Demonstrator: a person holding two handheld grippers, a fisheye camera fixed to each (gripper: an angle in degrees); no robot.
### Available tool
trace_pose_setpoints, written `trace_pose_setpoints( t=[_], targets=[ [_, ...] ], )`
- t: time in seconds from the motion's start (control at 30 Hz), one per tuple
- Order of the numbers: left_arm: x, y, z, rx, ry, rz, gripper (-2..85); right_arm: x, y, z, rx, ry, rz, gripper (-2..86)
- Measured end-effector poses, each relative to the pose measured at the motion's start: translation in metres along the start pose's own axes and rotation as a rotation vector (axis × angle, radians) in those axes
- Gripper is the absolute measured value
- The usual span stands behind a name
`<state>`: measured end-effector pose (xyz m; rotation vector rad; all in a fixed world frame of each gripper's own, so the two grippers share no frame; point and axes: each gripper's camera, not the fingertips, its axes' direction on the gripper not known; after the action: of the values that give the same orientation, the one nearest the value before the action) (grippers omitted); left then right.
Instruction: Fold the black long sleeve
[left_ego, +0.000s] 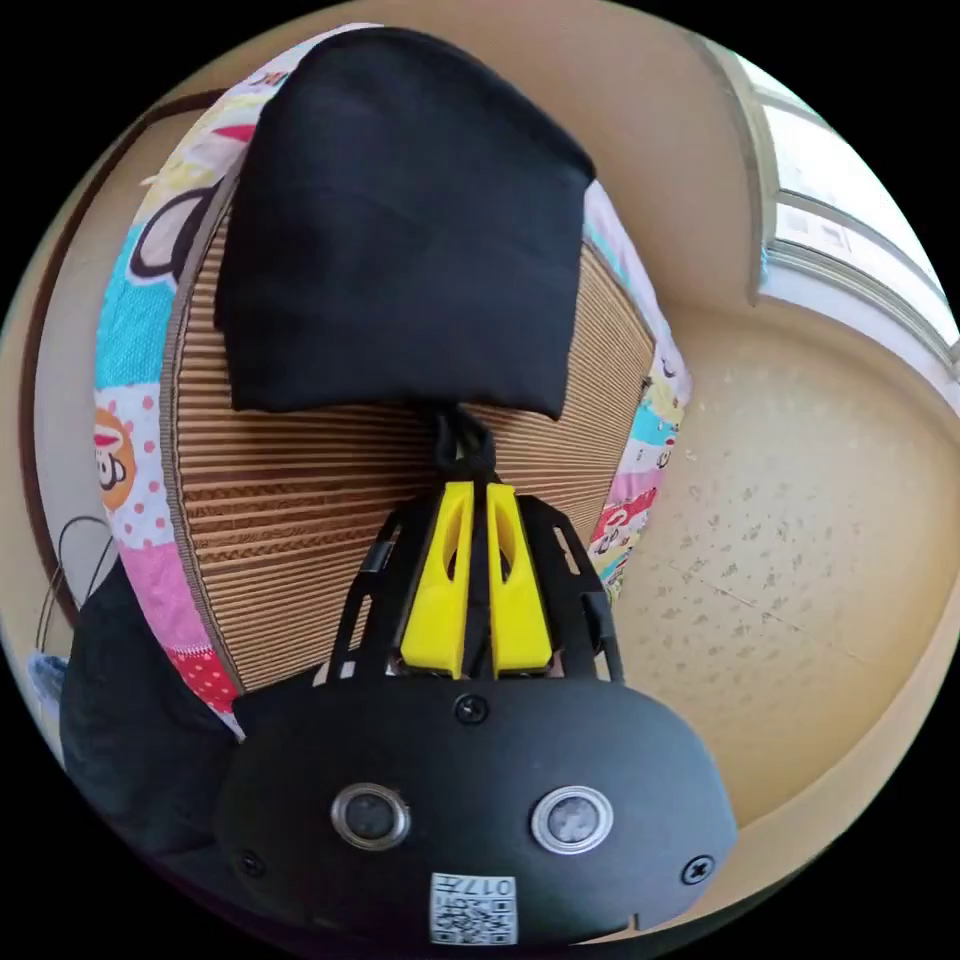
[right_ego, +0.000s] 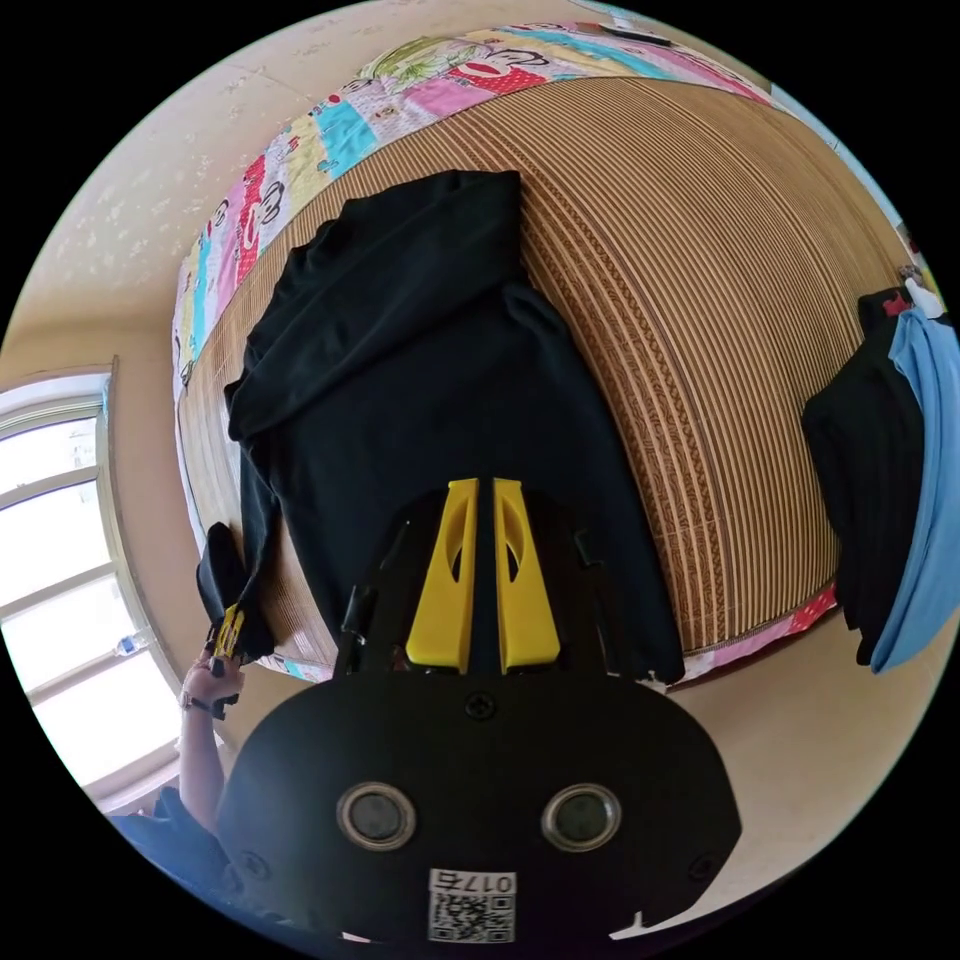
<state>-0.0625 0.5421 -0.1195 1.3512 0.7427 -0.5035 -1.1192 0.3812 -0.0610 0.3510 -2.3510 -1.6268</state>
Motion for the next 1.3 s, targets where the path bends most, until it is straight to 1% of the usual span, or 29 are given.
trace_pose_setpoints(
  t=[0.07, 0.1, 0.17, 0.2, 0.27, 0.3, 0.37, 0.4, 0.43, 0.47, 0.5, 0.57, 0.6, 0.63, 0.67, 0.7, 0.73, 0.77, 0.8, 0.9, 0.97, 1.1, 1.17, 1.23, 1.3],
  targets=[
    [0.062, 0.018, -0.034, 0.059, 0.018, 0.270, 1.7, -0.005, 0.005, -0.003, 0.002, -0.034, 0.020, 2.9],
    [0.078, 0.022, -0.041, 0.074, 0.020, 0.339, 1.6, -0.008, 0.008, -0.004, 0.001, -0.056, 0.035, 2.9],
    [0.144, 0.040, -0.055, 0.092, 0.044, 0.606, 1.7, -0.011, 0.012, -0.007, -0.004, -0.087, 0.048, 2.9],
    [0.161, 0.046, -0.055, 0.082, 0.064, 0.674, 1.7, -0.013, 0.014, -0.008, -0.012, -0.104, 0.051, 2.9],
    [0.223, 0.088, -0.038, -0.005, 0.151, 0.912, 1.9, -0.016, 0.016, -0.012, -0.020, -0.121, 0.046, 2.9],
    [0.236, 0.103, -0.031, -0.028, 0.167, 0.970, 2.0, -0.017, 0.017, -0.017, -0.013, -0.128, 0.042, 2.8],
    [0.282, 0.184, 0.014, -0.122, 0.194, 1.212, 2.3, -0.014, 0.021, -0.027, 0.001, -0.146, 0.049, 2.8],
    [0.289, 0.208, 0.028, -0.146, 0.196, 1.263, 2.4, -0.010, 0.024, -0.033, 0.008, -0.167, 0.063, 2.8],
    [0.299, 0.255, 0.060, -0.203, 0.207, 1.343, 2.6, -0.003, 0.028, -0.039, 0.013, -0.189, 0.086, 2.8],
    [0.303, 0.305, 0.096, -0.276, 0.230, 1.398, 2.8, 0.001, 0.030, -0.042, 0.014, -0.201, 0.099, 2.9],
    [0.303, 0.330, 0.114, -0.314, 0.245, 1.416, 2.9, 0.009, 0.036, -0.048, 0.019, -0.223, 0.125, 2.9],
    [0.290, 0.428, 0.189, -0.459, 0.290, 1.482, 3.7, 0.023, 0.044, -0.059, 0.028, -0.239, 0.158, 2.8],
    [0.284, 0.453, 0.211, -0.508, 0.283, 1.508, 4.0, 0.033, 0.050, -0.067, 0.035, -0.242, 0.179, 2.8],
    [0.266, 0.499, 0.255, -0.614, 0.228, 1.558, 4.5, 0.044, 0.056, -0.075, 0.046, -0.246, 0.198, 2.8],
    [0.244, 0.536, 0.297, -0.727, 0.134, 1.582, 5.2, 0.050, 0.059, -0.080, 0.051, -0.249, 0.208, 2.8],
    [0.233, 0.548, 0.314, -0.782, 0.084, 1.573, 5.6, 0.061, 0.065, -0.087, 0.054, -0.251, 0.223, 2.8],
    [0.210, 0.566, 0.340, -0.902, 0.049, 1.543, 6.4, 0.072, 0.070, -0.095, 0.048, -0.248, 0.231, 2.8],
    [0.188, 0.572, 0.350, -1.005, 0.082, 1.506, 6.5, 0.076, 0.073, -0.099, 0.046, -0.243, 0.231, 2.8],
    [0.178, 0.571, 0.351, -1.032, 0.092, 1.486, 6.6, 0.085, 0.077, -0.107, 0.042, -0.227, 0.221, 2.9],
    [0.125, 0.543, 0.338, -1.022, -0.032, 1.431, 6.6, 0.103, 0.088, -0.125, 0.017, -0.174, 0.190, 3.2],
    [0.082, 0.504, 0.312, -0.974, -0.191, 1.412, 6.7, 0.113, 0.095, -0.131, -0.002, -0.158, 0.181, 3.7],
    [0.020, 0.437, 0.268, -0.928, -0.397, 1.314, 7.2, 0.113, 0.102, -0.143, -0.051, -0.128, 0.114, 5.5],
    [-0.014, 0.396, 0.231, -0.846, -0.520, 1.258, 7.9, 0.107, 0.105, -0.147, -0.062, -0.119, 0.076, 6.3],
    [-0.040, 0.370, 0.204, -0.819, -0.556, 1.205, 8.4, 0.105, 0.112, -0.150, -0.076, -0.135, 0.041, 7.4],
    [-0.067, 0.350, 0.189, -0.877, -0.590, 1.134, 9.3, 0.108, 0.119, -0.147, -0.123, -0.138, 0.013, 8.3]
  ],
)
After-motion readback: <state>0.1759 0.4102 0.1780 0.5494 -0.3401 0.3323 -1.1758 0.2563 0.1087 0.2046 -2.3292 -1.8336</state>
